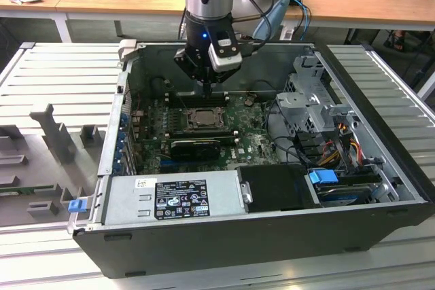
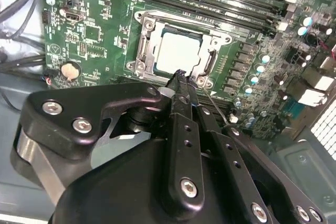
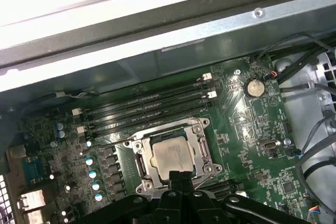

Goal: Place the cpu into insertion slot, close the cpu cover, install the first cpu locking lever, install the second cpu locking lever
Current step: 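Install the first cpu locking lever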

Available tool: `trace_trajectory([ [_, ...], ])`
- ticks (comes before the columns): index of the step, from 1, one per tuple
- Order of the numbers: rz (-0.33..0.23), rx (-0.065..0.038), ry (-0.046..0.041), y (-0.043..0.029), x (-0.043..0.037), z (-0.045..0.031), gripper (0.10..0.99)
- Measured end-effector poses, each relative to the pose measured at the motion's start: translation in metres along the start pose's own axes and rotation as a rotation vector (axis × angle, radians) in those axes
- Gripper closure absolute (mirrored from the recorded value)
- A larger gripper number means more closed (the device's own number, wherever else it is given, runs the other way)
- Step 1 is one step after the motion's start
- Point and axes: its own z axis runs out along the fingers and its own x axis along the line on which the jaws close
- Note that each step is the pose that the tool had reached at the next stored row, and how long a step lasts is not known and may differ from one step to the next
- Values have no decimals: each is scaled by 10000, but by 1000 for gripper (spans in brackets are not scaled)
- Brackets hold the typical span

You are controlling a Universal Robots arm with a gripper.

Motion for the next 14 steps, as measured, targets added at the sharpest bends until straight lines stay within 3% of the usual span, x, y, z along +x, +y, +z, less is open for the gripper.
trace_trajectory([
  [14,-1116,-36,15,-3,10,0,980],
])
